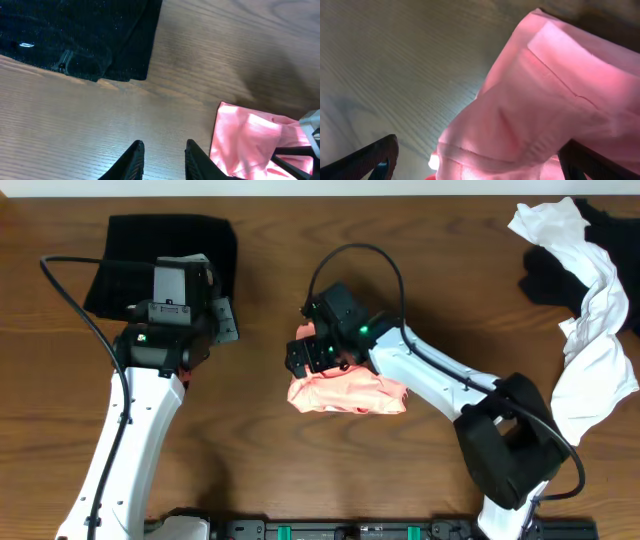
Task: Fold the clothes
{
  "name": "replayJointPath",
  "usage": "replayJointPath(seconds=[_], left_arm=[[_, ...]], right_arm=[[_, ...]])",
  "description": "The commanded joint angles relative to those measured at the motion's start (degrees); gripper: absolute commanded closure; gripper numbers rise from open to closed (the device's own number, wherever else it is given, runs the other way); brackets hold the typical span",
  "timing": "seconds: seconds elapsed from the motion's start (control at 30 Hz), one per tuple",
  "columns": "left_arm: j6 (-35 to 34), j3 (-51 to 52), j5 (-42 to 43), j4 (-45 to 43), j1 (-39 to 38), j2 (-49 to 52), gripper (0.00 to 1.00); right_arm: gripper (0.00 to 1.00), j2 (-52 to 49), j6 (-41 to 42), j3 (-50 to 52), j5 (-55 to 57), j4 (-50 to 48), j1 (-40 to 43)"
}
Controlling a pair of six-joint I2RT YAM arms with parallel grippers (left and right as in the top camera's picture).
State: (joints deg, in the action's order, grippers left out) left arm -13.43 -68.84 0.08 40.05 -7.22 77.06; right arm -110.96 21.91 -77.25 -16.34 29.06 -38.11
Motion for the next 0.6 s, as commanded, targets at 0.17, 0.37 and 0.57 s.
replayJointPath(seconds=[0.17,0.37,0.57], left_arm=[[0.94,-0.98,0.57,0.11,0.20,0.22,0.71],[0.92,-0.98,0.61,1.46,0.20,0.22,0.50],[0.72,-0.92,5.38,3.02,0.17,0.26,0.19]], right_arm=[[0.01,0.76,-2.34,-9.81,-3.63,7.80,7.61],[0.01,0.92,-4.46,-16.98,-3.61,17.31,12.02],[0.01,0.92,-4.35,-19.54,-3.65,21.35,16.79]])
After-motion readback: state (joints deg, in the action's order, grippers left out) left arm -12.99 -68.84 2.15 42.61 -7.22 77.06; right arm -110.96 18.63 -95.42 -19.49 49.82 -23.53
